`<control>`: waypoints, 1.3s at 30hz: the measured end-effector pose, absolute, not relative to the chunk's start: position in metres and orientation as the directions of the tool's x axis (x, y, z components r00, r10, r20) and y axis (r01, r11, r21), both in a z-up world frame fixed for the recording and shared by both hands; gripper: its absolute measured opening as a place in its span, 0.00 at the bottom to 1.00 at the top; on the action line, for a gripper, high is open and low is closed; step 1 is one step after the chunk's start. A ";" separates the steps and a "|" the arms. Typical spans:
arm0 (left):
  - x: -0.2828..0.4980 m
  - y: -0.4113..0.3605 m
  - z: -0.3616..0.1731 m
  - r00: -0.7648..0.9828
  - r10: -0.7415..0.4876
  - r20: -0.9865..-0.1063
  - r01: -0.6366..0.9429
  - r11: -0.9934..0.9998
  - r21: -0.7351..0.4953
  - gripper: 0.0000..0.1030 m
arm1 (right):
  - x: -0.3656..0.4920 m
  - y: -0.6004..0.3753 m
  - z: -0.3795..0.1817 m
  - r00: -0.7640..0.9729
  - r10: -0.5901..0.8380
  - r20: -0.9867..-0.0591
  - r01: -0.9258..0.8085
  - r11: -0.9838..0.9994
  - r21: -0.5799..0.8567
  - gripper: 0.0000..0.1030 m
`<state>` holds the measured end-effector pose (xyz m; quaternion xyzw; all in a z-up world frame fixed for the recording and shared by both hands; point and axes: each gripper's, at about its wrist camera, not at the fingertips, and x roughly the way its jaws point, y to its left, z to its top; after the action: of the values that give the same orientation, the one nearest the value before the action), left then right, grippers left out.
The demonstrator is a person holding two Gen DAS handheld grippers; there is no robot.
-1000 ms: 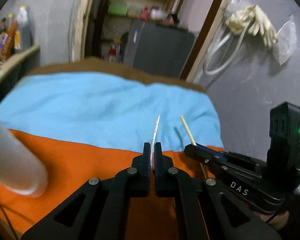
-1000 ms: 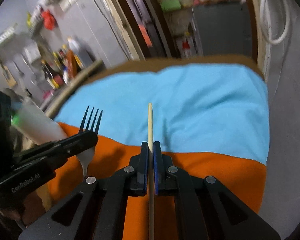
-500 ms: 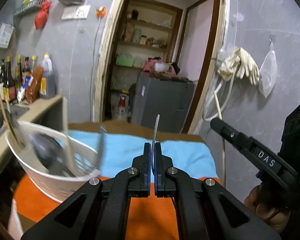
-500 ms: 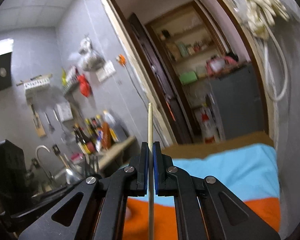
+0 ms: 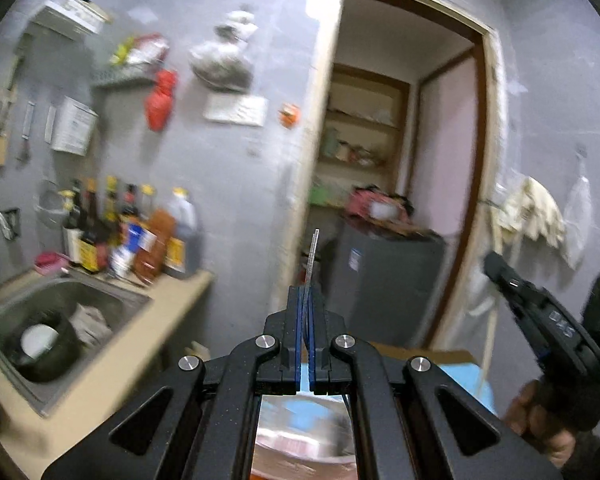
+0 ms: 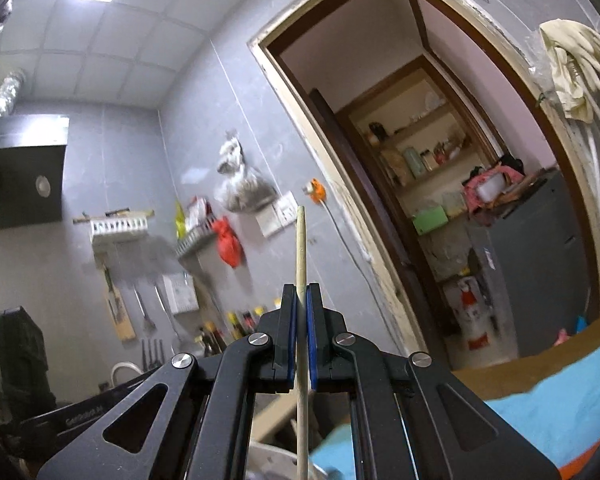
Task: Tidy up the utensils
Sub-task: 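Lift the fork and chopstick up and carry both over the white caddy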
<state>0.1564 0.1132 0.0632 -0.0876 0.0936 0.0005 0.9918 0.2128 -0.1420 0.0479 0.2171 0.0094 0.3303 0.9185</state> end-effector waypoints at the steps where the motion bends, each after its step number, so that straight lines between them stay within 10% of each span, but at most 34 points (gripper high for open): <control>1: 0.159 0.126 0.065 0.984 0.013 -0.175 -0.043 0.984 -0.172 0.01 | 0.213 -0.138 0.048 0.786 0.604 0.134 -0.599 0.688 0.409 0.02; 39: 0.218 0.156 -0.024 0.960 0.165 -0.228 -0.182 0.982 -0.053 0.01 | 0.219 -0.074 -0.018 0.849 0.520 0.093 -0.525 0.811 0.260 0.03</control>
<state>0.2181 0.1561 -0.0239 -0.0366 0.1121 0.0876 0.9891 0.2193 -0.0741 -0.0176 0.1390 -0.0089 0.2743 0.9515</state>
